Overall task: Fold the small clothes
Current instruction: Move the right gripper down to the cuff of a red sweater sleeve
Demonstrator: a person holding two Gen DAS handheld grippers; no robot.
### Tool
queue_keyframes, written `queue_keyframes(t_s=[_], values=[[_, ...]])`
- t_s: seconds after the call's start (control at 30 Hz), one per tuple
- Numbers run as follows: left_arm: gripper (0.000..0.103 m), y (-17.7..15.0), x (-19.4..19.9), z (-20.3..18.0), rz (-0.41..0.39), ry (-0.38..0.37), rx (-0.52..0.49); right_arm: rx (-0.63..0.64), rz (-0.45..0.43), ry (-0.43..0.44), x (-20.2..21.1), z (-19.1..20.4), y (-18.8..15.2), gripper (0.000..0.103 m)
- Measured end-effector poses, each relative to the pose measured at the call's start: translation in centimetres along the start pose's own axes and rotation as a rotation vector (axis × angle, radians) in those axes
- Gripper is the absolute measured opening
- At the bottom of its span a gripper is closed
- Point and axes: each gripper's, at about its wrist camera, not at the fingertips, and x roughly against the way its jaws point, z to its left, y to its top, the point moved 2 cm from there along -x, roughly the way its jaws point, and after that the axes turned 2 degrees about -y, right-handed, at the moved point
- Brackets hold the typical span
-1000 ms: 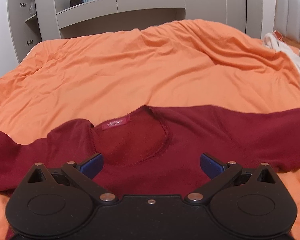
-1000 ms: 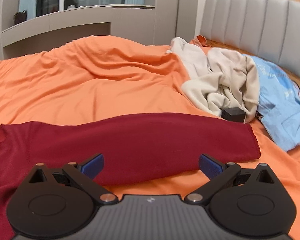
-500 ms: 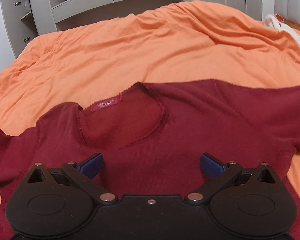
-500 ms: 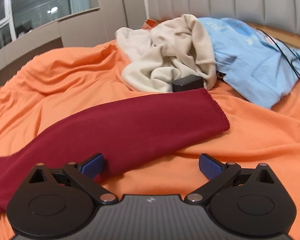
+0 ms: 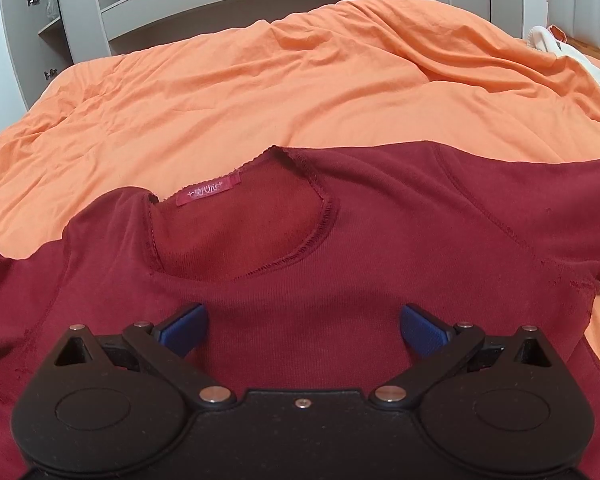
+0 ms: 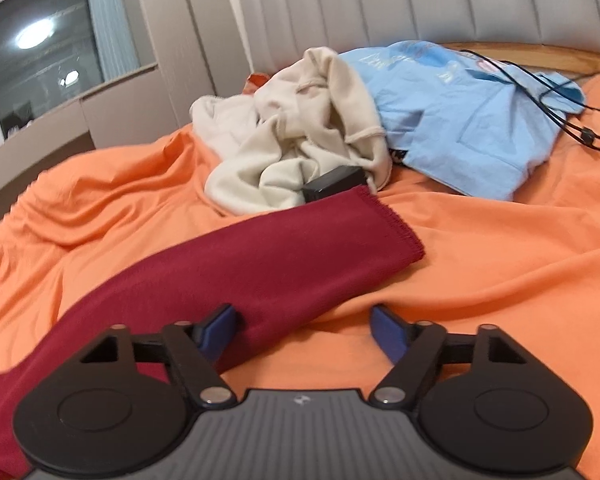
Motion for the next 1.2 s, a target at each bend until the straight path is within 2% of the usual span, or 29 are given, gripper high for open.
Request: queue_keyframes(t_s=[0.03, 0.17, 0.3, 0.37, 0.4, 0.47, 0.5, 0.67, 0.83, 0.97, 1.0, 1.03, 1.2], values=[[0.103, 0.0, 0.0, 0.0, 0.0, 0.0, -0.001, -0.015, -0.01, -0.009, 0.1, -0.4, 0.1, 0.07], [0.103, -0.2, -0.1, 0.0, -0.002, -0.002, 0.002, -0.076, -0.034, -0.025, 0.2, -1.6, 0.5, 0.067], [0.103, -0.3, -0.1, 0.0, -0.002, -0.002, 0.003, -0.15, -0.036, -0.056, -0.4, -3.0, 1.0, 0.053], [0.103, -0.1, 0.0, -0.1, 0.001, -0.003, 0.0, -0.171, -0.037, -0.065, -0.7, -3.3, 1.2, 0.037], [0.103, 0.1, 0.2, 0.0, 0.003, -0.007, -0.002, -0.167, -0.043, -0.075, -0.6, -3.2, 1.3, 0.019], [0.103, 0.8, 0.9, 0.4, -0.003, -0.024, 0.006, -0.141, -0.058, -0.088, -0.4, -2.7, 1.8, 0.002], [0.103, 1.3, 1.4, 0.7, -0.011, -0.03, 0.009, -0.122, -0.071, -0.089, -0.2, -2.3, 2.1, 0.0], [0.103, 4.3, 4.4, 2.8, -0.023, 0.003, 0.004, -0.049, -0.145, -0.036, 2.2, 0.1, 4.0, 0.0], [0.103, 6.4, 7.3, 6.7, -0.053, 0.062, 0.03, 0.073, -0.24, 0.083, 6.6, 5.0, 6.3, 0.0], [0.103, 6.5, 8.8, 9.7, -0.06, 0.09, 0.069, 0.091, -0.223, 0.181, 8.4, 7.6, 7.5, 0.002], [0.103, 6.3, 8.8, 10.1, -0.055, 0.092, 0.072, 0.078, -0.202, 0.194, 8.1, 7.6, 7.4, 0.011], [0.103, 6.0, 8.8, 10.3, -0.047, 0.093, 0.075, 0.06, -0.172, 0.192, 7.6, 7.4, 7.2, 0.027], [0.103, 4.4, 7.9, 9.9, -0.013, 0.062, 0.081, 0.027, -0.086, 0.118, 4.9, 4.0, 5.1, 0.064]])
